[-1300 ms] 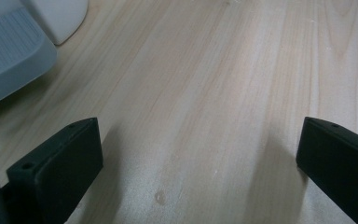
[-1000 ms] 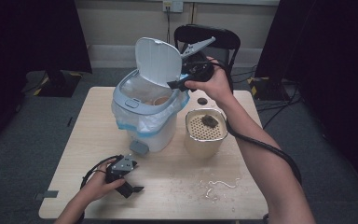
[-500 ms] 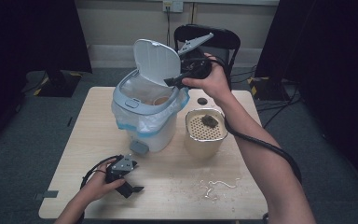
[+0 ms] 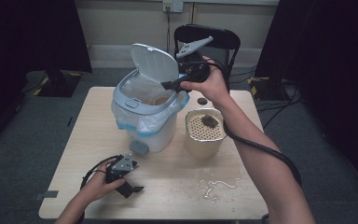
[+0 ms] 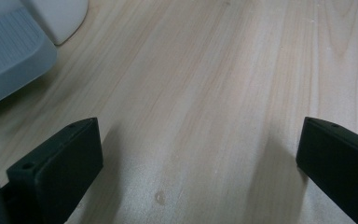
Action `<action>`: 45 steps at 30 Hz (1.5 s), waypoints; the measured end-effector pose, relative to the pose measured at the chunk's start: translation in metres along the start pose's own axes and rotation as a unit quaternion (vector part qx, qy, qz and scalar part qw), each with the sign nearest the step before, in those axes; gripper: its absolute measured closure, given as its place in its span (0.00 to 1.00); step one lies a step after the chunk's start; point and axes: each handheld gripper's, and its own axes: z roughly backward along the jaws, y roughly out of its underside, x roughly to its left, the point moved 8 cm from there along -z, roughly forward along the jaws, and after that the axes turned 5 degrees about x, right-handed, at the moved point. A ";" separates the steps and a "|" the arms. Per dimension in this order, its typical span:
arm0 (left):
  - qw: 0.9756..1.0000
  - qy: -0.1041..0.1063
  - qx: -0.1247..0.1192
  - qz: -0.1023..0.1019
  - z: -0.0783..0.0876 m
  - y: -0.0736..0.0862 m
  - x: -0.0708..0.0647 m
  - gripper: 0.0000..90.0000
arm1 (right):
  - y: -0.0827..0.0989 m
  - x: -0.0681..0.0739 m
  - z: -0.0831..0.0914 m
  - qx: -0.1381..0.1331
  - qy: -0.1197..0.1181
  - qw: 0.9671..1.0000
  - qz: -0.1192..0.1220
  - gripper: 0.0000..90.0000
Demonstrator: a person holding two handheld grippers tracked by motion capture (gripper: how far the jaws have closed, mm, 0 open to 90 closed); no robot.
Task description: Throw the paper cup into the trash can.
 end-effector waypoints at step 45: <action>1.000 -0.001 -0.001 0.001 0.000 0.000 0.000 0.00 | -0.003 0.032 -0.004 0.010 -0.040 0.999 0.029 0.21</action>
